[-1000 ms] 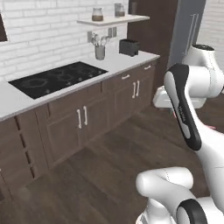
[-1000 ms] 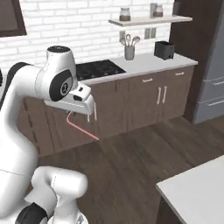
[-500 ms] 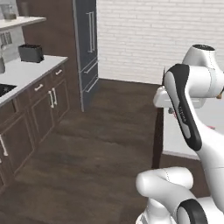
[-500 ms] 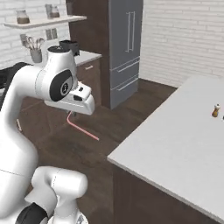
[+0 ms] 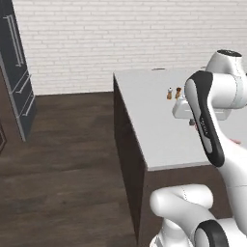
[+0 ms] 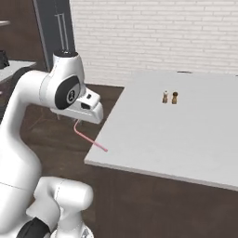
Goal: Take a straw from the drawer in front and place it inside the glass cup on the dining counter.
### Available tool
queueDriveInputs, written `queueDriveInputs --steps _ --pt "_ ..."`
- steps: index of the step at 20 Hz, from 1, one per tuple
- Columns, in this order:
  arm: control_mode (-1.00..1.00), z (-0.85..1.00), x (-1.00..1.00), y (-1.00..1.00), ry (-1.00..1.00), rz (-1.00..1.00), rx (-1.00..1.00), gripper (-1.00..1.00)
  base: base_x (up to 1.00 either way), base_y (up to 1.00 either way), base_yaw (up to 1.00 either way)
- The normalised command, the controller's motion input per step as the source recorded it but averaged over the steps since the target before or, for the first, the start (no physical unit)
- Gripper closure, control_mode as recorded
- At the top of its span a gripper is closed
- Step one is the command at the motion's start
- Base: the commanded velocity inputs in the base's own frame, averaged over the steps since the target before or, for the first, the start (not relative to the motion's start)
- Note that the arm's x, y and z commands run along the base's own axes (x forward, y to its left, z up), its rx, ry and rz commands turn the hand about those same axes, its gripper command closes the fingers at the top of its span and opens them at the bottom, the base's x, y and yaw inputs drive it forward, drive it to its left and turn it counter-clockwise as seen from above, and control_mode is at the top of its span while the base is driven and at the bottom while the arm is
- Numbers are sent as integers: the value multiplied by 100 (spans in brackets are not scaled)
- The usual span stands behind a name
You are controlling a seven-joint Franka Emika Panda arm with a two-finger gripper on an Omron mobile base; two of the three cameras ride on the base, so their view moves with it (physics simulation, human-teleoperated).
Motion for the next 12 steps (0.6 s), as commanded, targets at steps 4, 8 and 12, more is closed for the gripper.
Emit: queueDriveInputs --steps 4,8,12 --pt "100 0 0 0 0 0 0 100 38 99 -33" --pt "100 0 0 0 0 0 0 100 69 100 -29" --pt "100 0 0 0 0 0 0 100 70 100 -28"
